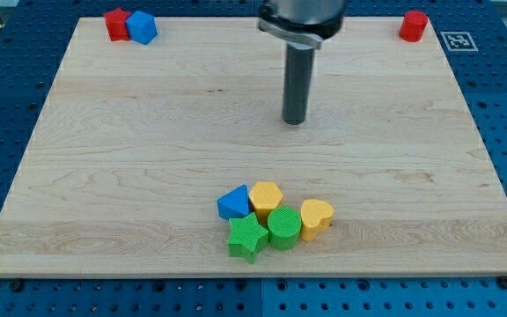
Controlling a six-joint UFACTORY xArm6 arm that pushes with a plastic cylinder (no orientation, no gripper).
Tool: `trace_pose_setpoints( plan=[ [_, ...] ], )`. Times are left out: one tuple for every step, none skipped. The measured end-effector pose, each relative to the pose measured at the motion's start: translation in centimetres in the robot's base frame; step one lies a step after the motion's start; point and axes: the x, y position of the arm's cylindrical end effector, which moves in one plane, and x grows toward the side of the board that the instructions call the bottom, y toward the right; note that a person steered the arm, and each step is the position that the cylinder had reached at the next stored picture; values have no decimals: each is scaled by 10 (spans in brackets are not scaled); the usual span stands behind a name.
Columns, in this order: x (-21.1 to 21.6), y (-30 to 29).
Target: Place your arm to the center right of the board
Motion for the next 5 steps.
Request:
trace_pose_setpoints(
  plan=[
    [0, 1],
    [0, 33],
    [0, 79],
    [0, 97],
    [2, 150]
  ],
)
